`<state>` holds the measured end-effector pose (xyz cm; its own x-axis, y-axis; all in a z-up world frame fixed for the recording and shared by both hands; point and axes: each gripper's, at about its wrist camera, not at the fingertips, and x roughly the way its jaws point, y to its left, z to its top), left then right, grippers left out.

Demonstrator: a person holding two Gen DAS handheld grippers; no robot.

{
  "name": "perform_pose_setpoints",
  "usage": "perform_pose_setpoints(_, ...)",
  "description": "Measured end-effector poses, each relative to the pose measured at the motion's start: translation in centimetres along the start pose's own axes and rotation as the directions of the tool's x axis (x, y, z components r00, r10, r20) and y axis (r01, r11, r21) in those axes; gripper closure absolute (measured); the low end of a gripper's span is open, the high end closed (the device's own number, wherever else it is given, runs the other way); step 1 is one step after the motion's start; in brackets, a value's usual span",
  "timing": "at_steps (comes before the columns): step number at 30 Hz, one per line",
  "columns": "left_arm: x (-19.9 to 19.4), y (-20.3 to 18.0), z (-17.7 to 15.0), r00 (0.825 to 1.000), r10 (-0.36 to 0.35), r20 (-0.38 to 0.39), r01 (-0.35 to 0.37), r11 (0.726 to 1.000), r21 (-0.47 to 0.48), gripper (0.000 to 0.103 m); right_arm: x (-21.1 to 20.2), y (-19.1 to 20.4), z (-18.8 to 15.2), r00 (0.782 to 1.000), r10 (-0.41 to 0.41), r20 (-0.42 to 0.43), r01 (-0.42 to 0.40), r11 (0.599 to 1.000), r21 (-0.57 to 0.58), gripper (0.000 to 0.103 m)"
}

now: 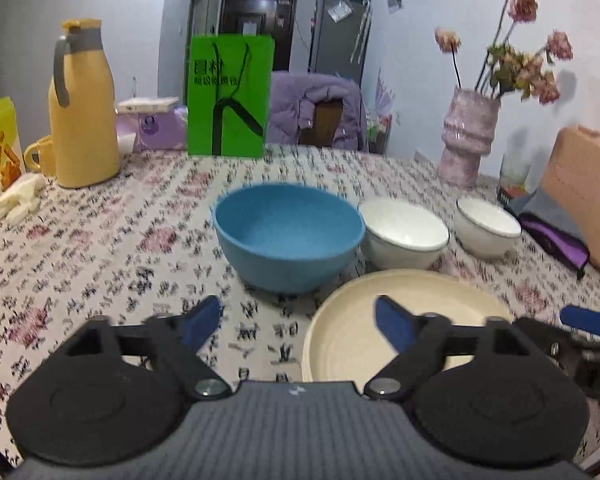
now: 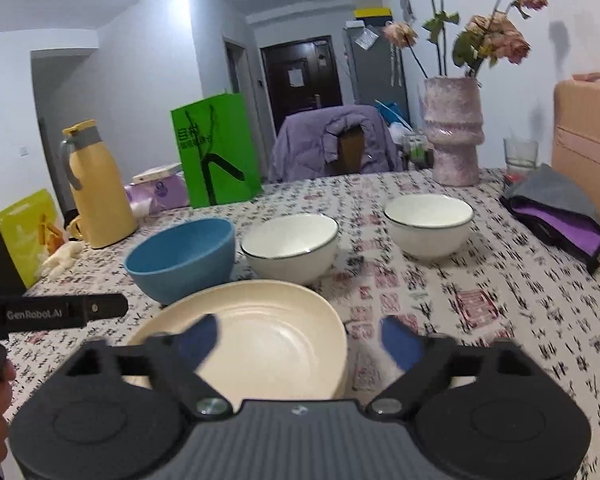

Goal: Organize plates and bowls
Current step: 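Move both open grippers to the rim of the blue bowl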

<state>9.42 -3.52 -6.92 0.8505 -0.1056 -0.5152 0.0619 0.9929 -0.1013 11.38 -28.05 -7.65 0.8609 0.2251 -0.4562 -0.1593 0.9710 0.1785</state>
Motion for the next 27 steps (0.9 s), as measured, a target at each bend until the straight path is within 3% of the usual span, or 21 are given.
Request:
perform_pose_setpoints(1, -0.2, 0.2, 0.2, 1.0, -0.001, 0.017, 0.001, 1.0, -0.012, 0.0, 0.1, 0.1, 0.2, 1.0, 0.004, 0.006, -0.004, 1.0, -0.004, 0.0)
perform_pose_setpoints(8, -0.5, 1.6, 1.9, 0.997, 0.024, 0.078, -0.018, 0.997, -0.074, 0.0, 1.3, 0.6, 2.0, 0.999, 0.032, 0.025, -0.032, 0.999, -0.005, 0.0)
perform_pose_setpoints(27, 1.7, 5.7, 5.5, 0.994, 0.069, 0.09, -0.055, 0.986, -0.157, 0.0, 6.0, 2.5, 6.7, 0.999, 0.042, 0.011, -0.042, 0.998, -0.052, 0.0)
